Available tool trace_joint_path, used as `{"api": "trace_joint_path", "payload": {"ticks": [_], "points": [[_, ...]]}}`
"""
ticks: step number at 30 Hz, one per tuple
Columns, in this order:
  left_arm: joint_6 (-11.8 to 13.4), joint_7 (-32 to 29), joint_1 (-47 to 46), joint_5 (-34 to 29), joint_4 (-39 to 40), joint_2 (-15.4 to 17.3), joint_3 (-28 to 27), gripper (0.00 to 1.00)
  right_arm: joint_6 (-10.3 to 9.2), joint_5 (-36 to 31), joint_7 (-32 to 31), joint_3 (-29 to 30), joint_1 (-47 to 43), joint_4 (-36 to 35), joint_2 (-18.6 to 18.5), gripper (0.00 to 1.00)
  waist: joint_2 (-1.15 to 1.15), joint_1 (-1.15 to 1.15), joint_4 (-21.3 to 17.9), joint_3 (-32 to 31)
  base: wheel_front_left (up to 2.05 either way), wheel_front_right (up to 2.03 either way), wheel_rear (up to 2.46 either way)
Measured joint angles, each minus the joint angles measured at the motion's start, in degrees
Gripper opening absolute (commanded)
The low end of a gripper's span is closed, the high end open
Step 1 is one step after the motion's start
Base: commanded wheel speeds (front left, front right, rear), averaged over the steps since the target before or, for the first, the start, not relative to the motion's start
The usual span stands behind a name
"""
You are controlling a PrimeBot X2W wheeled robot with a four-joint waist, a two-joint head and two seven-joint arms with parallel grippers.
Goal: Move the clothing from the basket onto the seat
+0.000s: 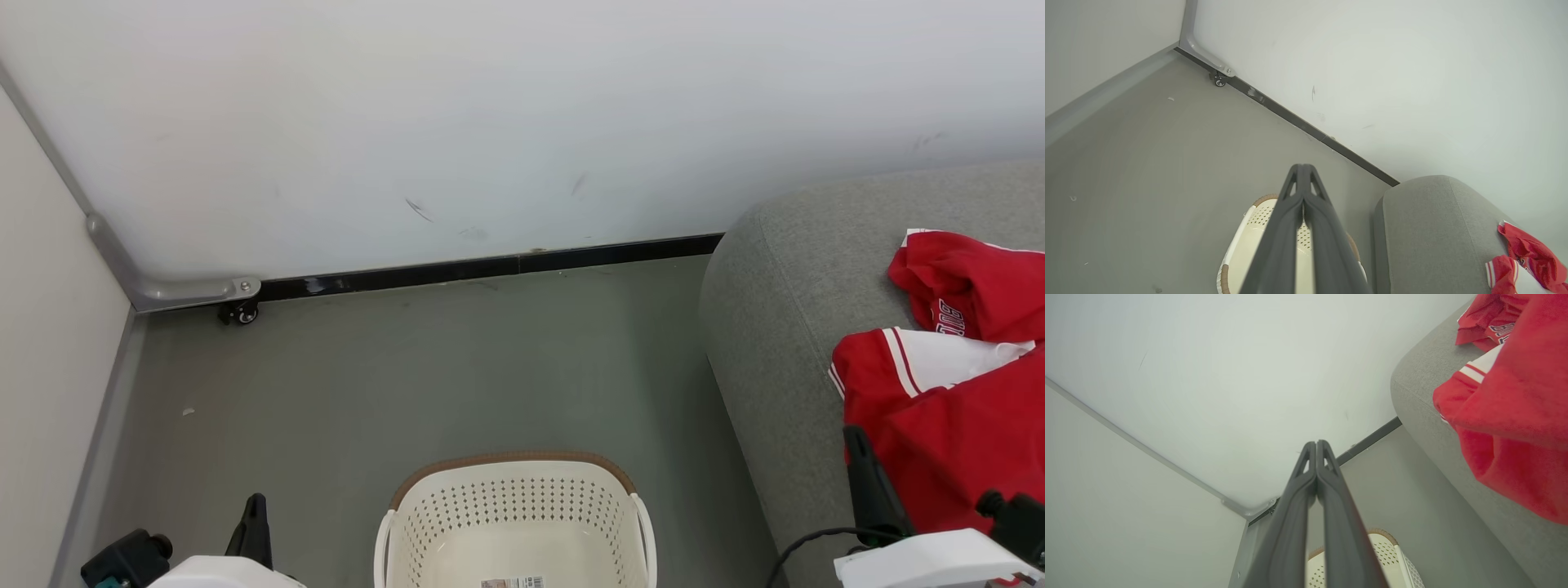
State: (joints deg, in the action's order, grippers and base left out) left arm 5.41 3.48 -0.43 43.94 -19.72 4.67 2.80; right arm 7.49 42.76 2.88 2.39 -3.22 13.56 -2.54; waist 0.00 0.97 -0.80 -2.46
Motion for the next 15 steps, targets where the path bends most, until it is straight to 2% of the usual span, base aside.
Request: {"api": "trace_joint_path", "payload": {"ticks": [8,15], "points": [[-1.68,-1.33,-0.01,5.69,0.42,-0.2,-1.05,0.0,-0.01,5.71,-1.02,0.81,0.01,0.08,0.08,0.0,0.0,0.02,0.1,0.02,0.0,0.0,0.0],[-2.97,-2.5,-0.18,11.03,0.66,-0.9,-1.89,0.0,-0.01,11.5,-2.21,1.14,0.25,0.35,0.09,0.0,0.0,-0.27,0.2,0.33,0.0,0.0,0.0]]}}
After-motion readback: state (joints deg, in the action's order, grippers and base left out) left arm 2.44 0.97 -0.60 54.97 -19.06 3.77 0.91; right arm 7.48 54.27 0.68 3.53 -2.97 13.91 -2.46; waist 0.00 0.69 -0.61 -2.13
